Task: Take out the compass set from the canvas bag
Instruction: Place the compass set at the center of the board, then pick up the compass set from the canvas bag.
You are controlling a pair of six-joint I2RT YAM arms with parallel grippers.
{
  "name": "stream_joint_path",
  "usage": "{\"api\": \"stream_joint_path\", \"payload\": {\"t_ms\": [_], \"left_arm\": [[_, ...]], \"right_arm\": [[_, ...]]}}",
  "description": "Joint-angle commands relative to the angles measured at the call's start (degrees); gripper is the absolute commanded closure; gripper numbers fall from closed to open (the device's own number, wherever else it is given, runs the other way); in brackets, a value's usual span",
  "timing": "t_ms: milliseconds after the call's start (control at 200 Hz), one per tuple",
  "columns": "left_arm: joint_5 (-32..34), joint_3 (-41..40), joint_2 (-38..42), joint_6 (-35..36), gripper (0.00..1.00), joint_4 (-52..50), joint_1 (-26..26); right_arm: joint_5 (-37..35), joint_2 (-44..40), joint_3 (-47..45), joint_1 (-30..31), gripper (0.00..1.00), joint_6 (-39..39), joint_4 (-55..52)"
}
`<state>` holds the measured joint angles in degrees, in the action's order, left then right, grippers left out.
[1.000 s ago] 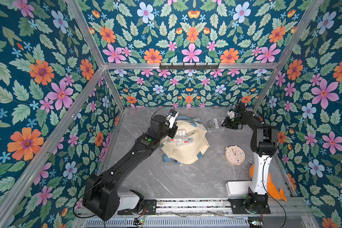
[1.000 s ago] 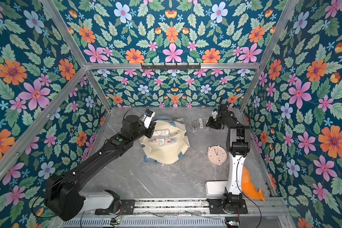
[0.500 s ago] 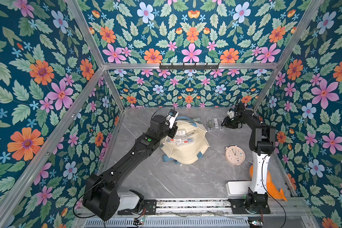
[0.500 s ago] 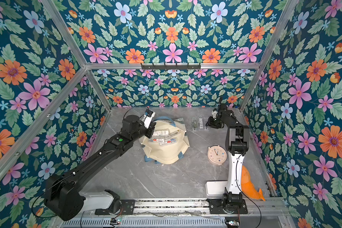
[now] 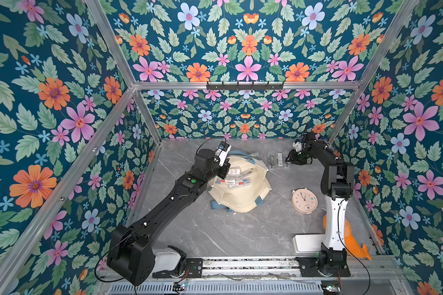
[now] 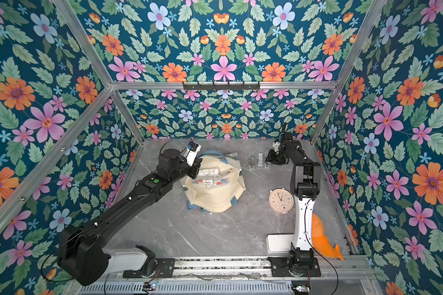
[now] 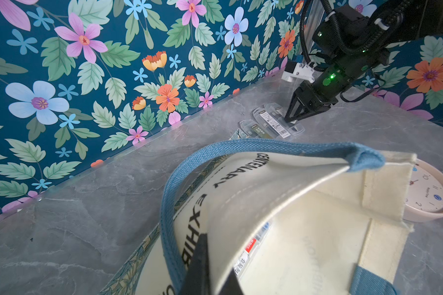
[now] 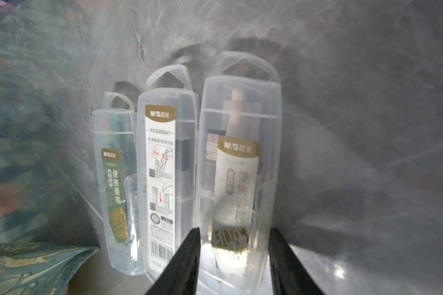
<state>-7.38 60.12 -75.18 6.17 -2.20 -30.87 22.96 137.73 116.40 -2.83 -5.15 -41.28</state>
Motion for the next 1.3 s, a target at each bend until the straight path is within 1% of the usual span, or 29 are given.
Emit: {"api": "stream_joint_path", "payload": {"t_ms": [0, 210, 335, 410, 470, 550, 615, 705, 775, 845, 975, 1075, 1140, 1190, 1295], "left_arm": [[-0.97, -0.22, 0.03, -0.64, 1.00, 1.14, 0.02], [-1.07, -0.42, 0.25, -0.73, 1.00, 1.23, 0.01], [-0.97, -0.35, 0.21, -0.73, 1.00, 1.19, 0.02], [-0.50, -0.35, 0.34, -0.49, 1.00, 0.81, 0.02], [-0.19, -0.27, 0.47, -0.22, 1.00, 0.34, 0.02], [0.25, 0.21, 0.60, 0.16, 1.00, -0.55, 0.02], [0.70, 0.67, 0.72, 0.51, 1.00, -1.11, 0.02], [0.87, 1.17, 0.59, 0.90, 1.00, -1.73, 0.02], [0.90, 1.73, 0.41, 1.11, 1.00, -2.15, 0.02], [0.81, 2.01, 0.34, 1.19, 1.00, -2.46, 0.02], [0.60, 2.02, 0.51, 1.09, 1.00, -2.53, 0.01], [0.43, 1.85, 0.74, 1.08, 1.00, -2.55, 0.02], [0.28, 1.75, 0.82, 1.11, 1.00, -2.55, 0.02], [0.17, 1.77, 0.82, 1.03, 1.00, -2.64, 0.02], [0.13, 1.93, 0.82, 1.04, 1.00, -2.81, 0.01]], "right_arm": [[1.32, 0.17, 0.58, 0.24, 0.54, 1.70, -1.42], [0.48, -0.59, 0.84, 0.28, 0.52, 2.07, -2.34], [-1.04, -4.19, -0.24, 0.20, 0.51, 3.74, -3.90], [-0.89, -9.70, -2.82, 0.31, 0.51, 4.90, -4.05], [0.28, -15.86, -7.60, 1.07, 0.51, 5.18, -2.16], [-0.21, -24.87, -14.24, 3.62, 0.51, 6.48, -0.10], [-0.67, -31.98, -19.50, 6.50, 0.51, 7.55, 1.56], [-0.33, -40.75, -26.39, 12.45, 0.51, 8.99, 4.42], [-0.76, -45.86, -28.91, 17.07, 0.50, 11.27, 4.71], [-0.94, -48.69, -29.50, 20.60, 0.50, 13.52, 4.25], [-2.14, -52.37, -29.34, 26.30, 0.49, 17.99, 3.82], [-3.37, -53.35, -29.06, 29.74, 0.44, 20.70, 3.53], [-4.97, -52.44, -29.06, 31.17, 0.42, 21.64, 3.97], [-4.55, -51.04, -28.54, 31.78, 0.42, 21.95, 3.67], [-5.92, -47.21, -25.88, 33.71, 0.40, 23.08, 3.25]]}}
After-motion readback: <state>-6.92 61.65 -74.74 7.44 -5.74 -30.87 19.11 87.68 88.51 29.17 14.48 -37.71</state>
